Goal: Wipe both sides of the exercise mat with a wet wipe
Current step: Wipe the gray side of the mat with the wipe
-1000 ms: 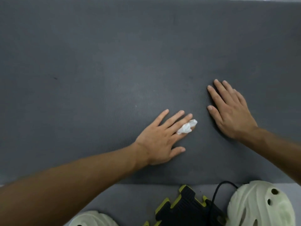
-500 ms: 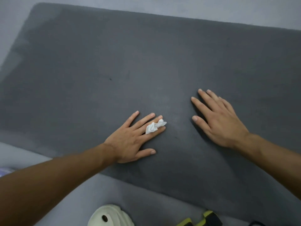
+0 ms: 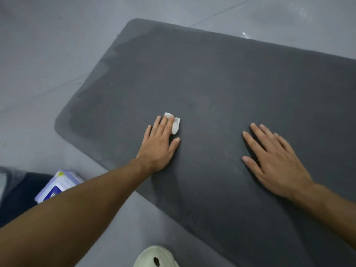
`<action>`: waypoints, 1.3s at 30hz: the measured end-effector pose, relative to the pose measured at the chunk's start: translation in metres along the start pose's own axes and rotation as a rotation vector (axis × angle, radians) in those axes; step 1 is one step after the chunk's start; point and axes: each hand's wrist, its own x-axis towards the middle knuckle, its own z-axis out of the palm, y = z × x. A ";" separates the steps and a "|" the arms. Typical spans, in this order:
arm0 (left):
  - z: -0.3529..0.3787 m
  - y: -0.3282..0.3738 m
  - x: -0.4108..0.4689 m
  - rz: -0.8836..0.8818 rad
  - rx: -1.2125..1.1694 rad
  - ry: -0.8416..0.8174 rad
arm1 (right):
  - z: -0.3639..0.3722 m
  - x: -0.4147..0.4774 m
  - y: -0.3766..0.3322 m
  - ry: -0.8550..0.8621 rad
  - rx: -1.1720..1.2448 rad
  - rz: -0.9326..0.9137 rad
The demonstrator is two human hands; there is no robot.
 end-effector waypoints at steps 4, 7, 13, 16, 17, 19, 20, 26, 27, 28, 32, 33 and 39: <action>0.016 0.032 -0.019 0.193 -0.074 -0.006 | 0.010 0.005 -0.029 0.022 -0.016 0.000; 0.025 0.043 -0.045 0.385 -0.030 -0.022 | 0.013 0.001 -0.039 0.029 -0.026 -0.031; 0.020 0.011 -0.059 0.457 -0.044 0.085 | 0.013 -0.011 -0.056 0.013 -0.048 -0.231; 0.009 -0.005 -0.048 0.448 -0.032 0.097 | 0.020 -0.011 -0.070 0.018 -0.044 -0.223; 0.007 -0.009 -0.046 0.478 -0.024 0.088 | 0.022 -0.011 -0.073 0.023 -0.037 -0.214; 0.006 -0.016 -0.048 0.513 -0.039 0.087 | 0.024 -0.012 -0.076 0.032 -0.025 -0.223; 0.006 -0.018 -0.053 0.521 -0.058 0.091 | 0.024 -0.013 -0.076 0.030 -0.023 -0.239; 0.018 -0.008 -0.103 0.565 -0.142 0.062 | 0.024 -0.019 -0.074 -0.007 -0.026 -0.319; 0.022 -0.002 -0.109 0.589 -0.163 0.035 | 0.023 -0.018 -0.074 -0.008 -0.024 -0.316; 0.027 0.005 -0.116 0.623 -0.183 -0.001 | 0.023 -0.017 -0.074 -0.008 -0.023 -0.312; 0.039 0.035 -0.143 0.795 -0.188 -0.145 | 0.023 -0.017 -0.078 0.002 -0.009 -0.304; 0.041 0.036 -0.145 0.807 -0.174 -0.120 | 0.023 -0.017 -0.078 0.001 -0.008 -0.306; 0.028 -0.012 -0.118 0.678 -0.019 0.124 | 0.020 0.000 -0.076 0.011 -0.030 -0.310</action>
